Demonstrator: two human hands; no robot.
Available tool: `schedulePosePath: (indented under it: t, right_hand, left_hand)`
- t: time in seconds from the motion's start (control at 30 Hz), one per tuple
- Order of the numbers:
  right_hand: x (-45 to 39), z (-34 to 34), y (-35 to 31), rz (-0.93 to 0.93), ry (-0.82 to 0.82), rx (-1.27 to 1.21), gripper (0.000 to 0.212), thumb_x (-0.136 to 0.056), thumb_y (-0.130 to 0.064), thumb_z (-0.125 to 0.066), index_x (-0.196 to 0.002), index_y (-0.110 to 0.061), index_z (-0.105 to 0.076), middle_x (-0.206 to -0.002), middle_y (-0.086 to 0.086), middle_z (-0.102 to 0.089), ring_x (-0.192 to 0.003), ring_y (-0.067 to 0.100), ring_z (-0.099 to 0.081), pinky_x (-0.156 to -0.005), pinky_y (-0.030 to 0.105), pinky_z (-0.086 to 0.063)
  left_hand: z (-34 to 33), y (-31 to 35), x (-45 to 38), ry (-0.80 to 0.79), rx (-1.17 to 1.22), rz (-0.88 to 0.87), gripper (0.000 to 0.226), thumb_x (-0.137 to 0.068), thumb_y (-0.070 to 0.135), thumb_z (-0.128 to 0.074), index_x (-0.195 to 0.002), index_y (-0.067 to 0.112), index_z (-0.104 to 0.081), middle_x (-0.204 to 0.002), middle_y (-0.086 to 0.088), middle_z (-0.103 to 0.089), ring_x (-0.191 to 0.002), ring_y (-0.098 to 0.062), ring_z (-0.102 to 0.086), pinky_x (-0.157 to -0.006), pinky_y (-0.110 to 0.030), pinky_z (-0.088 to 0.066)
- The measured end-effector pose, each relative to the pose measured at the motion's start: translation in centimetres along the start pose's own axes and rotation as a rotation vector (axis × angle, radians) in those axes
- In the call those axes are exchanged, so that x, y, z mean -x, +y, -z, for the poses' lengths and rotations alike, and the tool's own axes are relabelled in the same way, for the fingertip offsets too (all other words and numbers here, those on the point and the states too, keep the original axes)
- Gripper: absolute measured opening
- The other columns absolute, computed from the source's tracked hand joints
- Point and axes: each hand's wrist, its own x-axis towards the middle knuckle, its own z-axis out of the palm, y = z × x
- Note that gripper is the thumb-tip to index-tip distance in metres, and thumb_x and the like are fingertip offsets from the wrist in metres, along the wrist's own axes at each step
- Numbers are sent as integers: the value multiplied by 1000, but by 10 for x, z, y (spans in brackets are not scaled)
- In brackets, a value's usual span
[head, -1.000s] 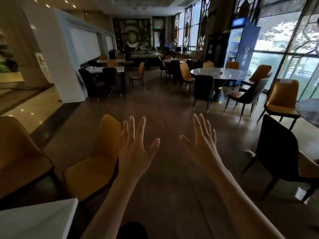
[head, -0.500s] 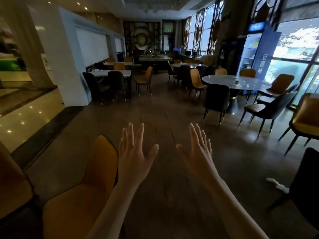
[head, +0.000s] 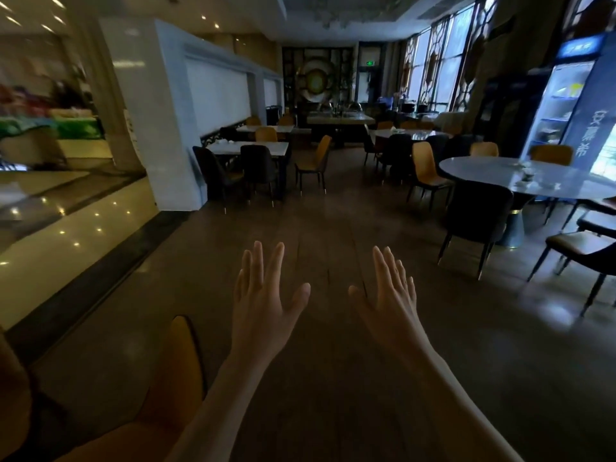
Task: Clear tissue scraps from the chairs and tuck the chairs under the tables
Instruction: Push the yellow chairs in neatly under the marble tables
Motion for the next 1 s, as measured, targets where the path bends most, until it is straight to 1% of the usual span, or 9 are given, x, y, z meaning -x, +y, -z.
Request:
schedulePosePath:
  t: [0.1,0.27,0.47,0.57,0.67,0.8,0.9,1.0]
  right_hand:
    - [-61,-18,13,22,-13,-10,81,-95,-54,-45,-157,-31,3,-166,-1,8,-152,23,9,-122,48,2]
    - [-150,-53,29,53,-33,-26,80,-97,-52,-47,-156,-32,3,-166,-4,8,-151,20,11,-122,46,3]
    - [-260,-123,49,68,-95,7,81,-96,-56,-44,-156,-33,6,-165,-2,11,-150,21,13,-122,48,3]
    - [-316,-162,48,84,-120,-1,79,-96,-58,-41,-156,-33,6,-165,-3,11,-151,22,12,-121,47,5]
    - [-372,-200,34,112,-165,3,80,-96,-58,-41,-156,-32,5,-165,-2,11,-151,23,13,-121,47,6]
    - [-435,-255,-7,217,-220,-45,80,-96,-58,-41,-156,-31,3,-165,-3,11,-151,22,12,-120,45,7]
    - [-462,-304,-51,344,-315,-110,78,-96,-59,-39,-156,-34,5,-164,-6,13,-150,18,16,-121,45,8]
    - [-477,-358,-100,496,-426,-180,78,-96,-61,-37,-155,-36,7,-163,-9,16,-149,16,18,-122,44,8]
  left_hand:
    - [-24,-9,-50,21,-9,19,80,-87,81,-20,-153,46,9,-164,6,20,-151,-13,20,-120,-40,-3]
    - [-68,-37,-122,25,-7,83,83,-84,83,-17,-154,46,7,-164,8,22,-150,-12,21,-123,-45,-10]
    - [-123,-92,-217,32,-21,142,85,-84,83,-20,-154,45,8,-163,8,23,-150,-12,21,-122,-43,-8]
    - [-144,-128,-269,45,-18,165,84,-85,82,-22,-155,45,7,-163,8,22,-150,-12,20,-122,-45,-10]
    - [-153,-164,-314,75,-14,204,81,-88,79,-28,-153,47,8,-162,10,21,-150,-12,18,-122,-46,-14]
    - [-142,-217,-357,147,-46,297,81,-90,73,-36,-153,48,8,-165,6,17,-150,-13,17,-120,-40,-2]
    - [-124,-263,-362,245,-123,371,81,-91,72,-37,-155,42,2,-166,3,10,-152,-15,12,-120,-39,-3]
    - [-96,-307,-354,303,-180,532,86,-87,77,-38,-156,41,1,-165,6,15,-150,-13,16,-121,-41,-2]
